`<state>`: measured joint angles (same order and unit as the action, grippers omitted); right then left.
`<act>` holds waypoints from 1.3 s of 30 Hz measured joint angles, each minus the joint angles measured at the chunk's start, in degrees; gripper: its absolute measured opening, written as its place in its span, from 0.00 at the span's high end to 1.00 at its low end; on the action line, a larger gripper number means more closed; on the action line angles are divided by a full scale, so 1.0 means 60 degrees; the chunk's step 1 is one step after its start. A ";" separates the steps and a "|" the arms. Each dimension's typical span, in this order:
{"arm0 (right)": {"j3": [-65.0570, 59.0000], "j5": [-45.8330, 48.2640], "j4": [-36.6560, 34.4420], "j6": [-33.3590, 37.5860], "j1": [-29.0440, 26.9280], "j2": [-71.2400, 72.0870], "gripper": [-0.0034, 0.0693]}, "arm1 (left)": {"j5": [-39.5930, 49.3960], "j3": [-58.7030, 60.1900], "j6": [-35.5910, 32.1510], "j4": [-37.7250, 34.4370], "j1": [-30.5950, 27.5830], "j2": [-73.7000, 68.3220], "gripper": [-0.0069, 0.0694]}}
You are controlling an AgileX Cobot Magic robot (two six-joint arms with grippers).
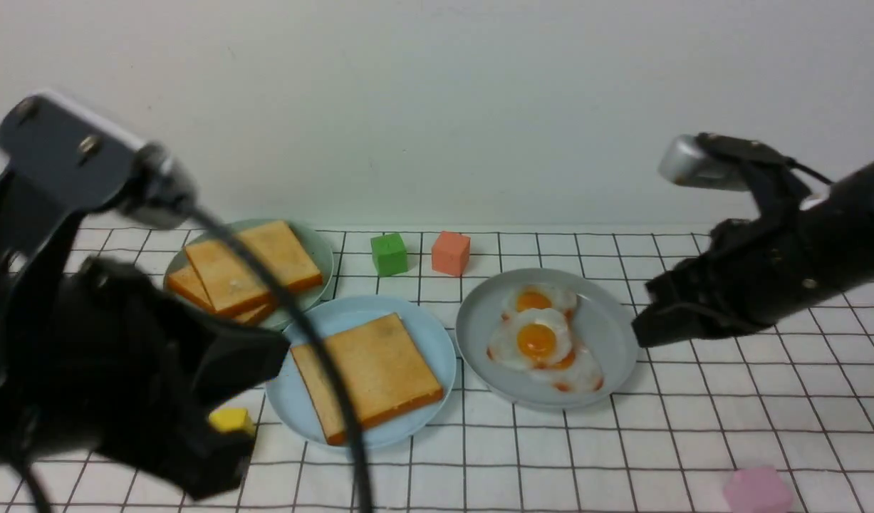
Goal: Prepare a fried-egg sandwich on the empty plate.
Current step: Use the right arm to grab a fried egg
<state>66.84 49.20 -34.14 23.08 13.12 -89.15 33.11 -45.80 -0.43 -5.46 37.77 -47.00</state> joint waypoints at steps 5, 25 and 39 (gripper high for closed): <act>0.1129 -0.0174 0.0117 -0.1061 0.0072 -0.1568 0.78 | -0.1012 0.1020 0.0071 -0.0395 0.0000 0.1484 0.93; 0.4317 -0.0164 0.0109 -0.2309 -0.0033 -0.5747 0.41 | -0.1750 0.1195 0.0135 -0.0960 0.0000 0.2176 0.93; 0.4428 0.0224 -0.0590 -0.2324 -0.0475 -0.5758 0.41 | -0.1780 0.1195 0.0135 -0.0970 0.0000 0.2176 0.93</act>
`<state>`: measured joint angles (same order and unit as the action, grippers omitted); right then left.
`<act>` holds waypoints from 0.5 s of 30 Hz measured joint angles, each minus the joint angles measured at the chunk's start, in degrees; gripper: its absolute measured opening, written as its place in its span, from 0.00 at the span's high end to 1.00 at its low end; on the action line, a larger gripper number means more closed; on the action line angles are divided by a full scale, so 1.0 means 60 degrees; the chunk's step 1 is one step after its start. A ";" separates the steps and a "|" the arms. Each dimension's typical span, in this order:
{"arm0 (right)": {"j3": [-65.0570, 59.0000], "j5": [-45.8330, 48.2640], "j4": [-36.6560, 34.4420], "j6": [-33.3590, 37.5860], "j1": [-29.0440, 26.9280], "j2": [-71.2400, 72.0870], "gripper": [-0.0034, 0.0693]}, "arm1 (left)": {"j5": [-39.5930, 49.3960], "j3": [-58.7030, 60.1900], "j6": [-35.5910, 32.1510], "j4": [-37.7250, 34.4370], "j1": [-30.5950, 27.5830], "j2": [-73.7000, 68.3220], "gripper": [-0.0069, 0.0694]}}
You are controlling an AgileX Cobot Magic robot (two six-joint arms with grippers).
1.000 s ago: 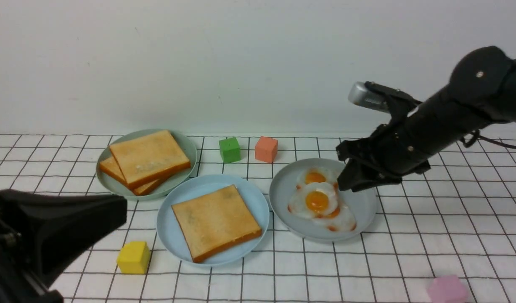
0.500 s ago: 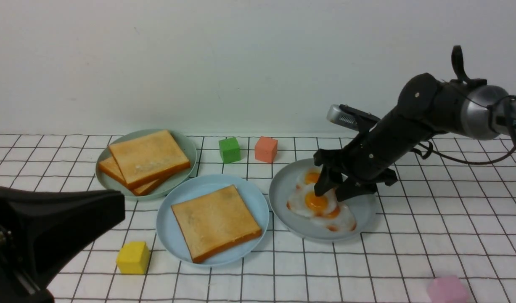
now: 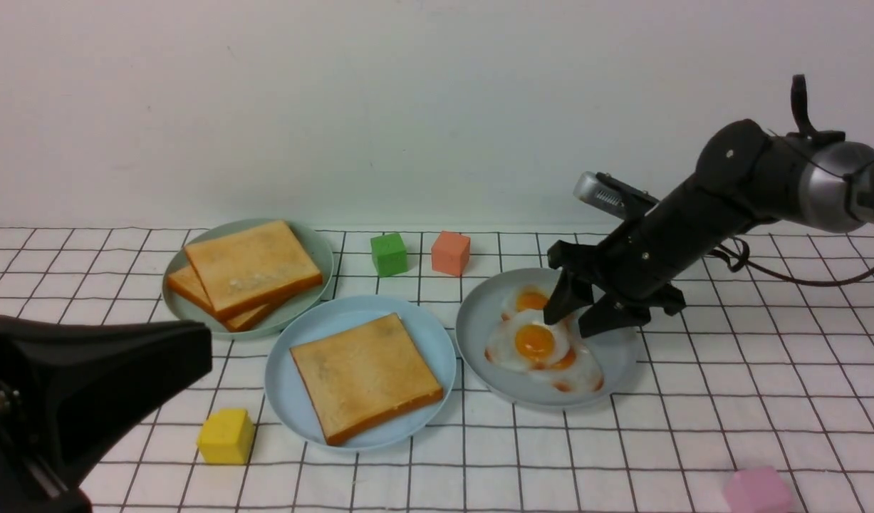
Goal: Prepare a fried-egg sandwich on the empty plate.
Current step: Use the right arm to grab a fried egg
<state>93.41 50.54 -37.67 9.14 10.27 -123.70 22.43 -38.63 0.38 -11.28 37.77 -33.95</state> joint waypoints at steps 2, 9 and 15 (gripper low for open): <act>0.0000 -0.0109 -0.0117 0.0000 0.0009 -0.0020 0.41 | -0.0053 0.0000 0.0000 0.0000 0.0000 0.0000 0.93; 0.0066 -0.0312 -0.0373 -0.0005 0.0009 -0.0315 0.41 | -0.0153 0.0011 0.0000 0.0000 0.0000 0.0000 0.93; 0.0076 -0.0439 -0.0839 0.0377 0.0009 -0.0458 0.41 | -0.0151 0.0030 0.0000 0.0000 0.0000 0.0000 0.93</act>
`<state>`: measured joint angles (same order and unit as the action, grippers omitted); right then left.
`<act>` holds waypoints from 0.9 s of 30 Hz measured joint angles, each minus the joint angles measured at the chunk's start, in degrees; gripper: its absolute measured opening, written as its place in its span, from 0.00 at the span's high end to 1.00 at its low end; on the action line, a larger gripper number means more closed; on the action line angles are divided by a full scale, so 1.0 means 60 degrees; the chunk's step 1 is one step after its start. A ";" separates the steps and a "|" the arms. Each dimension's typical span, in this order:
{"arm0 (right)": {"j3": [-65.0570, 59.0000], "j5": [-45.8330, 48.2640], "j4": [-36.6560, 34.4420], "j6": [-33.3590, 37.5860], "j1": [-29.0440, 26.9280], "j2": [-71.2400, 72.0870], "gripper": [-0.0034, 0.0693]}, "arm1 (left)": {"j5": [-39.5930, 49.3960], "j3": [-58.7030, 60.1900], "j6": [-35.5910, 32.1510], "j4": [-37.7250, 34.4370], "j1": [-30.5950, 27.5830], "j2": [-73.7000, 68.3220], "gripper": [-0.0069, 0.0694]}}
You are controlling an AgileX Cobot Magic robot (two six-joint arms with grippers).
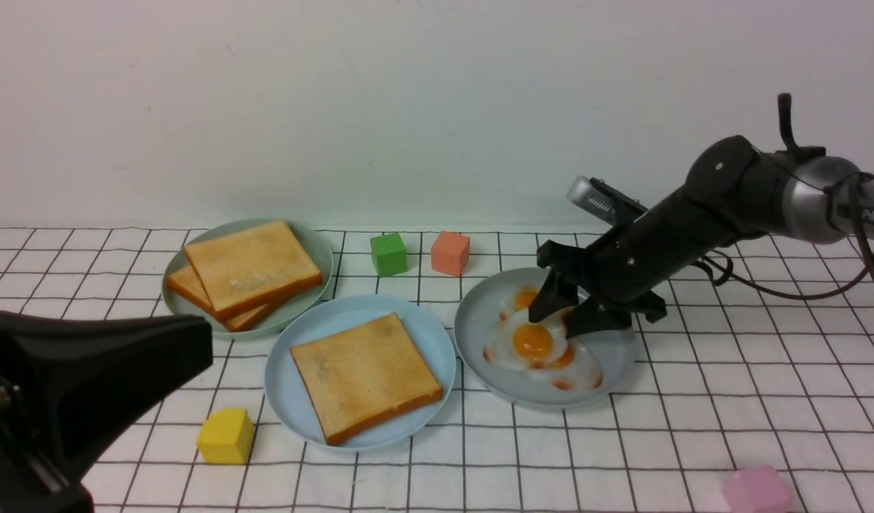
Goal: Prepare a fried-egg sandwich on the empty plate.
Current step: Use the right arm to grab a fried egg, then use the right arm to place the fried egg on the slice of bread in the middle
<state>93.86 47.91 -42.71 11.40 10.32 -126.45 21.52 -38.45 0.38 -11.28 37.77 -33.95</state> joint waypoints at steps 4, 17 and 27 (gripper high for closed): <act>0.0000 -0.0022 -0.0032 0.0116 0.0000 -0.0018 0.44 | 0.0008 0.0007 0.0000 0.0000 0.0000 0.0000 0.93; 0.0002 0.0185 -0.0254 0.0485 -0.0009 0.0144 0.82 | 0.0008 0.0018 0.0000 0.0009 0.0000 0.0000 0.93; 0.0002 0.1991 -0.2093 0.1383 0.0224 0.1495 0.84 | 0.0008 0.0018 0.0000 0.0244 0.0000 0.0000 0.93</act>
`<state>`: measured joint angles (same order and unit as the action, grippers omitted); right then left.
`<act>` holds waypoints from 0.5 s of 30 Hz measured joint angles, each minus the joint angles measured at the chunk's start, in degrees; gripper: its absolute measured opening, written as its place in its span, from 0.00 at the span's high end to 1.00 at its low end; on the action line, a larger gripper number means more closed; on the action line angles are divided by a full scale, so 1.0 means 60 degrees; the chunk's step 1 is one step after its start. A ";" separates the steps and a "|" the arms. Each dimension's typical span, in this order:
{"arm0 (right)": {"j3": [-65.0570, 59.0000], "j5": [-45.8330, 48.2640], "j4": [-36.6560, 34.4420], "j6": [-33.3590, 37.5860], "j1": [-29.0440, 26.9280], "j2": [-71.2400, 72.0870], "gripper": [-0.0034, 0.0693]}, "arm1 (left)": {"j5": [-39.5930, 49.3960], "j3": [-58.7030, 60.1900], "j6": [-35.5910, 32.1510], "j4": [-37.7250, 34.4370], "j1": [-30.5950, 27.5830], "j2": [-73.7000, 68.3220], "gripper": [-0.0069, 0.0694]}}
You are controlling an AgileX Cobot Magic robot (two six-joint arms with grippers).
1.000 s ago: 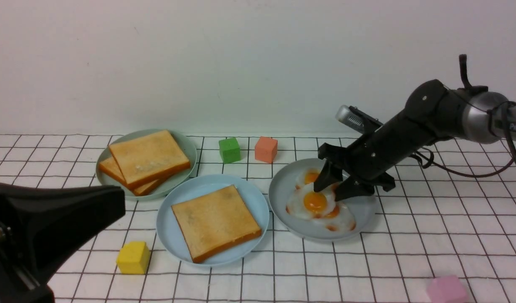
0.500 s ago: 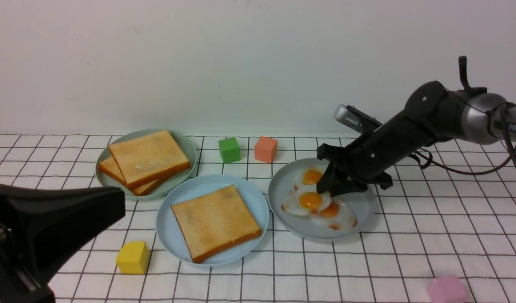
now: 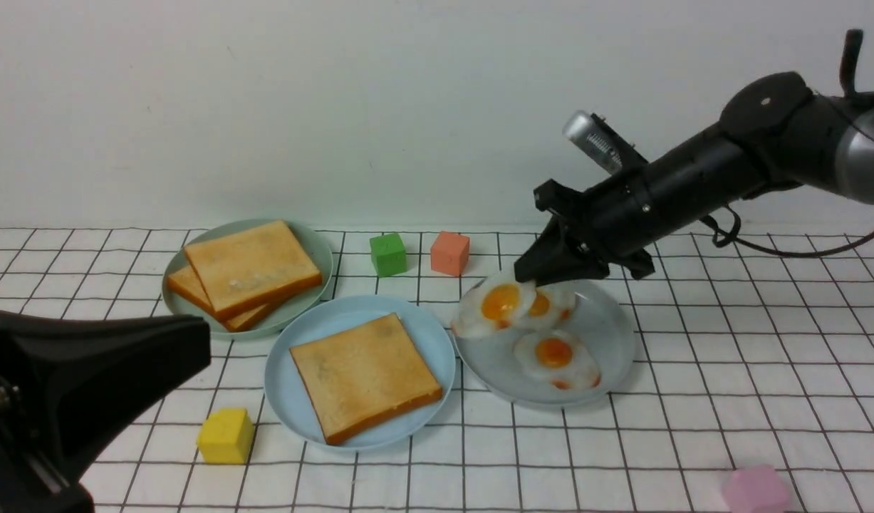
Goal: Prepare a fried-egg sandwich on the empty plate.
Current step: Use the right arm to place the fried egg on the slice of bread in the middle
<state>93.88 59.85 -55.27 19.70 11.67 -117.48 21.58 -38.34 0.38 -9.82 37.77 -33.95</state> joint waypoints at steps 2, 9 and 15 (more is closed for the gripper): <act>0.0000 0.0098 -0.0270 0.0131 0.0161 0.0029 0.84 | 0.0000 0.0000 0.0000 0.0084 0.0000 0.0000 0.93; 0.0000 -0.1325 -0.1028 0.0475 0.1836 -0.0572 0.84 | 0.0317 0.0000 0.0000 0.0301 0.0000 -0.0151 0.93; 0.0000 -0.2167 -0.1769 0.0850 0.2146 -0.1205 0.84 | 0.1031 0.0000 0.0114 0.0595 0.0000 -0.0562 0.93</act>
<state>93.88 46.85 -65.88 24.80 24.54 -124.71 27.76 -38.34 1.07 -6.25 37.77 -37.32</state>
